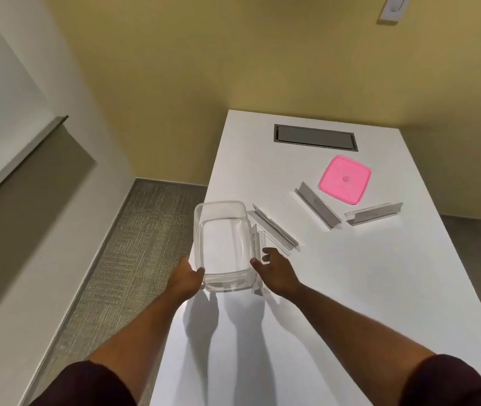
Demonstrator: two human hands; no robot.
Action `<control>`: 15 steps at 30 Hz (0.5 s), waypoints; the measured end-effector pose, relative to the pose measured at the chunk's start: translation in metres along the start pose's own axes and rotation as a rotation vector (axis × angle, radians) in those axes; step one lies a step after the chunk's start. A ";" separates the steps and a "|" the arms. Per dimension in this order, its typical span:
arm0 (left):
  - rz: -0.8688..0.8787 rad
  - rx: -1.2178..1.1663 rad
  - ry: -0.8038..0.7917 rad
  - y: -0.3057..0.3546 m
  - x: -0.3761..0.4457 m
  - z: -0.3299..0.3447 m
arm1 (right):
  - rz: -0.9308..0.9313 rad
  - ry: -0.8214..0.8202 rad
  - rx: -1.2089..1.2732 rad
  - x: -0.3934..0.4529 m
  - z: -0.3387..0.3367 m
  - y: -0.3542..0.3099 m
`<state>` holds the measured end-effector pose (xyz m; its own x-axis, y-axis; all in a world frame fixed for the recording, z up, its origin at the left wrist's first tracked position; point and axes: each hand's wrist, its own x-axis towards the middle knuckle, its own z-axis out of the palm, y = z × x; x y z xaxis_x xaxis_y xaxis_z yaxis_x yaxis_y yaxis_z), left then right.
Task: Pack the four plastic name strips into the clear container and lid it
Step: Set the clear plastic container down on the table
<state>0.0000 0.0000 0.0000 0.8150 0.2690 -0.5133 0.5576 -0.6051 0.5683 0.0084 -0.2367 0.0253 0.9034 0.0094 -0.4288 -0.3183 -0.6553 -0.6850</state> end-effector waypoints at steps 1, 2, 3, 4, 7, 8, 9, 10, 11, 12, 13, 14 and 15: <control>-0.013 -0.019 0.005 -0.001 0.001 0.001 | 0.049 0.001 0.062 0.003 0.005 -0.002; -0.026 -0.073 0.001 -0.001 0.001 0.001 | 0.101 -0.020 0.105 0.003 0.007 -0.007; -0.040 -0.134 -0.014 -0.002 0.002 0.003 | 0.145 -0.040 0.157 0.004 0.010 -0.010; -0.063 -0.208 -0.033 -0.002 0.002 0.006 | 0.187 -0.056 0.193 0.003 0.012 -0.014; -0.126 -0.327 -0.027 -0.004 0.003 0.010 | 0.244 -0.066 0.229 0.009 0.022 -0.016; -0.144 -0.367 -0.017 -0.004 0.003 0.011 | 0.260 -0.050 0.251 0.010 0.023 -0.017; -0.161 -0.407 -0.018 -0.003 0.002 0.013 | 0.284 -0.040 0.294 0.011 0.024 -0.018; -0.173 -0.452 -0.023 -0.003 0.002 0.014 | 0.307 -0.034 0.348 0.011 0.024 -0.020; -0.178 -0.489 -0.034 -0.002 0.002 0.014 | 0.329 -0.025 0.386 0.012 0.023 -0.023; -0.183 -0.523 -0.056 0.000 0.002 0.014 | 0.334 -0.012 0.413 0.013 0.022 -0.025; -0.194 -0.561 -0.084 0.001 0.002 0.013 | 0.349 -0.002 0.415 0.014 0.022 -0.026; -0.210 -0.610 -0.116 0.003 0.001 0.012 | 0.357 0.013 0.432 0.017 0.021 -0.026; -0.226 -0.657 -0.149 0.005 0.001 0.011 | 0.379 0.023 0.482 0.019 0.022 -0.026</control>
<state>0.0019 -0.0108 -0.0043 0.6637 0.2007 -0.7206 0.7289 0.0430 0.6833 0.0276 -0.2033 0.0219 0.7058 -0.1773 -0.6858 -0.7083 -0.1941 -0.6788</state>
